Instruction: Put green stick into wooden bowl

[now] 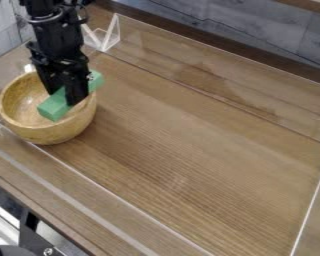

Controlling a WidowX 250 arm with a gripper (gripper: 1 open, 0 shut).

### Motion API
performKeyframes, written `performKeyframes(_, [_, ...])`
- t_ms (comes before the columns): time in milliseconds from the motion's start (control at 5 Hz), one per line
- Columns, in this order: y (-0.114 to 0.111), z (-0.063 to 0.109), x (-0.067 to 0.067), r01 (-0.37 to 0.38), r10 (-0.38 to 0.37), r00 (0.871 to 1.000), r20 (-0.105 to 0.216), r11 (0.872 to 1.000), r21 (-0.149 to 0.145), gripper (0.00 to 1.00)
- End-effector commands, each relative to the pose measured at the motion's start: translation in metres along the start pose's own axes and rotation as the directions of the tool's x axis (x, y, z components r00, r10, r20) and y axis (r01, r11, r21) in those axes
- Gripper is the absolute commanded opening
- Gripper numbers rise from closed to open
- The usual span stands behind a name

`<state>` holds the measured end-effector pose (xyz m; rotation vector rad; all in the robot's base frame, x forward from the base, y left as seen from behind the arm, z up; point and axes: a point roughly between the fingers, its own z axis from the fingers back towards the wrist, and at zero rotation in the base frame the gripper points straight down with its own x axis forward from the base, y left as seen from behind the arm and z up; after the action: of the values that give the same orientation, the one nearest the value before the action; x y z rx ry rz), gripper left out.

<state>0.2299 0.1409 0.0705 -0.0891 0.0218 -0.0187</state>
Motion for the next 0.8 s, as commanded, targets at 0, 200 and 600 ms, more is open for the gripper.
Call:
performKeyframes(0, [0.0033,0.0050,0.0005,-0.008,0.008,1.000,0.013,1.000,0.016,0.00])
performKeyframes(200, [0.0027,0.0035,-0.0004,-0.015,0.015,1.000,0.004,1.000,0.011,0.00])
performKeyframes(600, [0.0017,0.0000,-0.0023,-0.027,0.027,1.000,-0.016,1.000,0.003,0.00])
